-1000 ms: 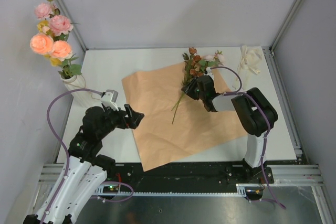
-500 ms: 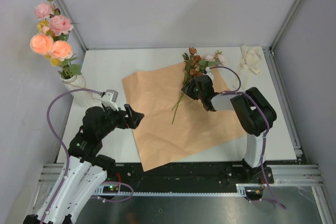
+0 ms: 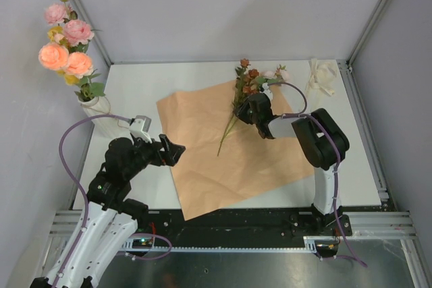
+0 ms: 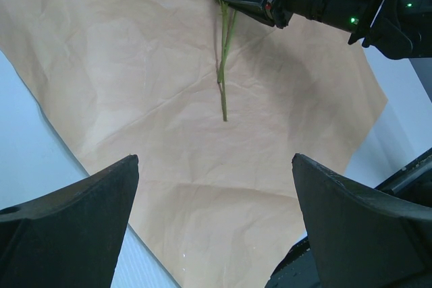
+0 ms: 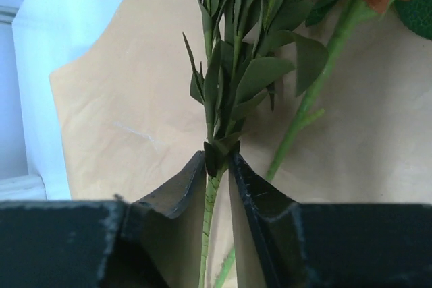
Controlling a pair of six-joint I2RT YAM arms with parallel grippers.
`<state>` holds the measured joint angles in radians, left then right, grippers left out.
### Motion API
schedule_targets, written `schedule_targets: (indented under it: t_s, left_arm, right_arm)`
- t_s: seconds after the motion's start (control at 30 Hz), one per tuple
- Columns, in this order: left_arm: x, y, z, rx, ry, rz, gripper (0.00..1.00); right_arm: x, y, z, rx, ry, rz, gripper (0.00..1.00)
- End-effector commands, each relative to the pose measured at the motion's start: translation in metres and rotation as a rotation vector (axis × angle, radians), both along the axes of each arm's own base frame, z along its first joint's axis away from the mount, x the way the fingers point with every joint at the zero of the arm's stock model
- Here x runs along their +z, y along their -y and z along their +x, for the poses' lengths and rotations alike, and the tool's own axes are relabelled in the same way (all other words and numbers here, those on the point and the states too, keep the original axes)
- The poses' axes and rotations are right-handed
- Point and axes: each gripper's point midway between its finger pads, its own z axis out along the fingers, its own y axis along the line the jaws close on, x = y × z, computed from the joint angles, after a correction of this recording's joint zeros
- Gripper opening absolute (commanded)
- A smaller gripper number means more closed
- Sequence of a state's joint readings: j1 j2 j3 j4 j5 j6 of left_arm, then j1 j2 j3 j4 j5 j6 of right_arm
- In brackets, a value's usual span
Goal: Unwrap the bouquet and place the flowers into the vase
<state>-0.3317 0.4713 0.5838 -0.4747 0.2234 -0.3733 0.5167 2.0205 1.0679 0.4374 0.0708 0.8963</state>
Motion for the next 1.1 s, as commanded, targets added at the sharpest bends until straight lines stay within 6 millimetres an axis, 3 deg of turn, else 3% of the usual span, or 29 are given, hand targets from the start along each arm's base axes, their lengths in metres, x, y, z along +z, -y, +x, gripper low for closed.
schedule_targets:
  t_s: [0.0, 0.13, 0.37, 0.53, 0.77, 1.07]
  left_arm:
    - [0.023, 0.004, 0.000, -0.034, 0.064, -0.009, 1.00]
    - [0.023, 0.006, -0.002, -0.051, 0.065, -0.008, 1.00]
    - [0.021, 0.008, -0.002, -0.063, 0.060, -0.005, 1.00]
    - [0.021, 0.008, -0.001, -0.051, 0.046, -0.018, 1.00]
    - [0.024, 0.011, 0.004, -0.051, 0.014, -0.026, 1.00]
    - [0.068, 0.031, 0.006, -0.127, 0.053, -0.122, 0.96]
  right_arm:
    - [0.013, 0.000, 0.017, -0.017, 0.054, -0.006, 0.20]
    - [0.023, -0.003, 0.020, 0.001, 0.076, 0.024, 0.02]
    - [0.050, -0.002, 0.022, 0.025, 0.114, 0.067, 0.00]
    - [0.091, -0.012, 0.008, 0.104, 0.189, 0.101, 0.00]
    - [0.133, -0.020, -0.036, 0.198, 0.299, 0.117, 0.00]
    - [0.187, -0.047, -0.121, 0.418, 0.435, 0.207, 0.00]
